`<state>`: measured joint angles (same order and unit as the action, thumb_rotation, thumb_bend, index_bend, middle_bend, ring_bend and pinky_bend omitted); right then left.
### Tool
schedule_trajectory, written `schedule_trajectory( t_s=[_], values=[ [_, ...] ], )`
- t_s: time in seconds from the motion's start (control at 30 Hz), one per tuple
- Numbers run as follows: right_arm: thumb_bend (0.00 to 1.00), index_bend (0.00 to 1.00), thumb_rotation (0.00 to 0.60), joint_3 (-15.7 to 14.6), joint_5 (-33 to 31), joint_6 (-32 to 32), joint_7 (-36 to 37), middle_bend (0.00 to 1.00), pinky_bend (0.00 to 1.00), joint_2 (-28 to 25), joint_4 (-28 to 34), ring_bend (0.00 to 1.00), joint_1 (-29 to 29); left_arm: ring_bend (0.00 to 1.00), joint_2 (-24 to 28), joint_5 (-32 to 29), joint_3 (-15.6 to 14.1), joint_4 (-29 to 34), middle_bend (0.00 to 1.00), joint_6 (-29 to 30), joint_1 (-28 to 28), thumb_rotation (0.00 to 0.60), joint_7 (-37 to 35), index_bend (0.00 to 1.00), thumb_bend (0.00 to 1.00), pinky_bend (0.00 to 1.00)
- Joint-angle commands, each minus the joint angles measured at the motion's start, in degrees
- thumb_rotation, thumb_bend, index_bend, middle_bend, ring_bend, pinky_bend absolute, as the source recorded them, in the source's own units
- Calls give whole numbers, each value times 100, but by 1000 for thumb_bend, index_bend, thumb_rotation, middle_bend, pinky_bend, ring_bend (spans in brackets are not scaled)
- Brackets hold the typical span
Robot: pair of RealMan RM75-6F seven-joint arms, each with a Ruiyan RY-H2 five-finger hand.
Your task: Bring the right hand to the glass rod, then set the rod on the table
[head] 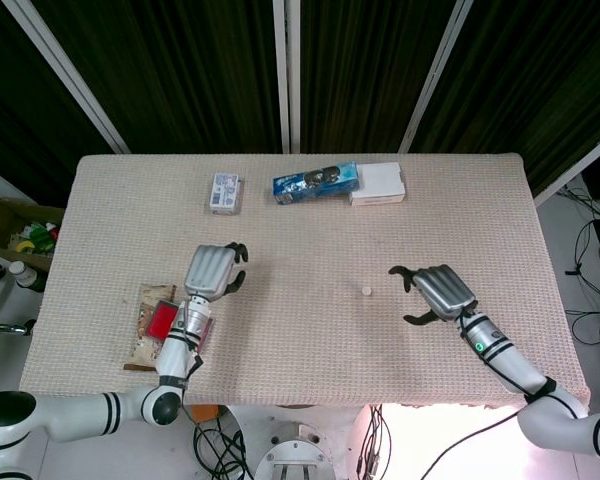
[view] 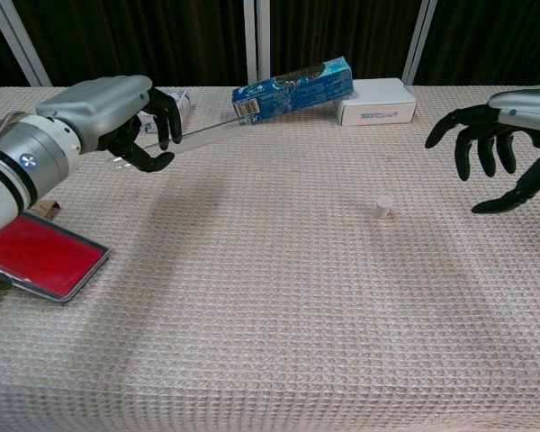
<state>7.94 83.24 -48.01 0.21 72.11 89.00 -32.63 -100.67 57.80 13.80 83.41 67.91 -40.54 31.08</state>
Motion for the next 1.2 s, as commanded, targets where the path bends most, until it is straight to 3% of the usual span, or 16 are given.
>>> schedule_trajectory(
  t_s=[0.03,0.2,0.5,1.2],
  values=[
    [141,283,600,138,-287,325,-369,581,728,366,-338,631,-325,826,6,-21,-1,4,617,-12,6,600,9,680,550,1000],
    [173,339,600,56,-288,464,-795,703,879,731,-671,792,-613,826,-10,-87,4,-34,616,-41,12,600,34,680,550,1000],
    [188,379,600,-81,-3,183,-1048,807,988,1215,-1266,901,-821,826,-40,-139,-3,-90,614,-77,35,600,2,680,550,1000],
    [324,494,600,-302,-28,184,-636,851,1000,1588,-1797,947,-999,826,-41,-183,-9,-115,610,-127,75,600,-57,680,550,1000]
  ],
)
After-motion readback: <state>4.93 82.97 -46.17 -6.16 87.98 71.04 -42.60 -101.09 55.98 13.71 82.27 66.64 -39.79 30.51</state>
